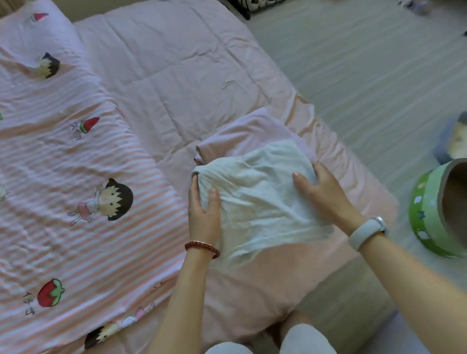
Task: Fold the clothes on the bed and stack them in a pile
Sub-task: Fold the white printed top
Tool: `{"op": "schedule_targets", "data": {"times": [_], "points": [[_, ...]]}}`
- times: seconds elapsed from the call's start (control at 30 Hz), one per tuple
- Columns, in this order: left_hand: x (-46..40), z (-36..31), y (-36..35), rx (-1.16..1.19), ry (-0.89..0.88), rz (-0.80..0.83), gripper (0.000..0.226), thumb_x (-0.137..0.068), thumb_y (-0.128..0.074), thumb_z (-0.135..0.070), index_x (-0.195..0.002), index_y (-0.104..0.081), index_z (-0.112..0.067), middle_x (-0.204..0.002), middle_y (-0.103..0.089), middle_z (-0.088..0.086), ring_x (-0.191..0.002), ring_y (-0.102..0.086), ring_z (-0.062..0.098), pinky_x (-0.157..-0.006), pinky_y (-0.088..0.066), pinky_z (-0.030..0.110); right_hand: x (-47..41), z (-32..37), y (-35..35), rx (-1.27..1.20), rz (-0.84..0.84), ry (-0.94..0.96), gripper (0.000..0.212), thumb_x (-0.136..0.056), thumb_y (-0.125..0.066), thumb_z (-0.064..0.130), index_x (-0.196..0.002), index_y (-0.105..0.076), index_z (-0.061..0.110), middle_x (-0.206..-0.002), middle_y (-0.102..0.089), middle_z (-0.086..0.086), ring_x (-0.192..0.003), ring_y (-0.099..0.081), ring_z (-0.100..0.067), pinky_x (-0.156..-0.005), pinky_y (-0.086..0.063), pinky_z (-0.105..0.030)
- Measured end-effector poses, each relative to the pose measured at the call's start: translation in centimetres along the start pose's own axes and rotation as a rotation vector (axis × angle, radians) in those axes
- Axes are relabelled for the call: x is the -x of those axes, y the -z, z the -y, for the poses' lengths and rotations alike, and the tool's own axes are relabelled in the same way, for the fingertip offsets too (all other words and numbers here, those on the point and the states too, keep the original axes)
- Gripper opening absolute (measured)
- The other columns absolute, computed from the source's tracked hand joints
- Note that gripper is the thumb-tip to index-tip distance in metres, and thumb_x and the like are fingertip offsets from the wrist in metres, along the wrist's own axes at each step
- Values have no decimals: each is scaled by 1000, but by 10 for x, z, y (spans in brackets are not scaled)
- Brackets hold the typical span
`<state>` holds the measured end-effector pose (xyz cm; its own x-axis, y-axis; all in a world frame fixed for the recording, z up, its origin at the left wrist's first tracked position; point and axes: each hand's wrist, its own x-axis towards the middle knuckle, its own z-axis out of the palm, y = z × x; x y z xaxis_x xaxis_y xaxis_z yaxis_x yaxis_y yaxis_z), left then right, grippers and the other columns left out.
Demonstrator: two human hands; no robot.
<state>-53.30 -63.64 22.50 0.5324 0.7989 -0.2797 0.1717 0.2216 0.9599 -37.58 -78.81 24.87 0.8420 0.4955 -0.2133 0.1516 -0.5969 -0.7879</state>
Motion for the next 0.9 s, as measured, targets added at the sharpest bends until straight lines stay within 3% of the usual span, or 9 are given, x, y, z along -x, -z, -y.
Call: {"op": "schedule_targets", "data": {"times": [0.13,0.2,0.33,0.43,0.5,0.6,0.67,0.8,0.9], "points": [[-43,-10,-38,47,-22,-86,53,-96,-47,-14,-144,-26,-21,-141,-37,-7,-129,-38,8,-110,-34,34,-83,16,13,55,52,85,17,-89,-57,31,-102,-50,23,-91,-55,11,-84,-53,-10,-71,-36,-19],[-66,-4,-57,47,-34,-137,54,-96,-47,-13,-145,-24,-19,-146,-34,-5,-132,-36,9,-111,-32,32,-122,15,15,69,86,110,17,-89,-56,32,-101,-49,22,-87,-53,17,-83,-52,-11,-71,-36,-24],[-101,28,-88,-91,29,-209,62,-95,-48,-15,-147,-16,-25,-141,-29,-13,-126,-36,3,-96,-32,6,-181,-9,5,81,196,95,21,-90,-55,25,-110,-49,21,-101,-56,10,-97,-54,-16,-81,-44,-31],[-116,55,-101,-529,352,-215,73,-91,-50,-31,-147,-3,-35,-142,-28,9,-128,-33,25,-104,-31,33,-205,-34,-10,315,342,73,41,-90,-52,15,-130,-43,10,-127,-48,-9,-116,-47,-26,-98,-38,-42],[-115,59,-107,-797,421,-308,74,-87,-52,-39,-147,-8,-36,-144,-23,14,-129,-26,31,-105,-22,44,-209,-46,-19,525,291,149,43,-88,-51,12,-131,-45,8,-129,-44,-14,-119,-43,-31,-102,-33,-47],[-113,54,-113,-1016,155,-458,66,-83,-60,-32,-143,-34,-27,-151,-23,13,-135,-23,34,-104,-18,53,-205,-40,-35,658,79,482,42,-80,-57,7,-122,-56,8,-129,-51,-17,-122,-46,-36,-105,-23,-59],[-121,52,-122,-1073,-21,-445,59,-82,-57,-30,-139,-42,-22,-151,-27,14,-138,-22,37,-106,-16,57,-210,-28,-52,677,73,677,40,-80,-55,11,-120,-60,9,-131,-52,-17,-127,-44,-37,-103,-18,-65],[-135,64,-137,-1184,27,-234,62,-91,-45,-41,-147,-21,-30,-157,-3,6,-143,5,31,-113,5,49,-220,-40,-70,820,385,598,51,-96,-34,35,-146,-27,28,-158,-9,-5,-145,2,-26,-110,7,-56],[-128,83,-144,-1204,26,-174,65,-91,-45,-46,-147,-15,-33,-154,10,2,-142,13,33,-114,7,48,-222,-79,-62,848,449,552,55,-96,-22,43,-145,2,40,-153,21,8,-142,20,-17,-113,10,-51]]}}
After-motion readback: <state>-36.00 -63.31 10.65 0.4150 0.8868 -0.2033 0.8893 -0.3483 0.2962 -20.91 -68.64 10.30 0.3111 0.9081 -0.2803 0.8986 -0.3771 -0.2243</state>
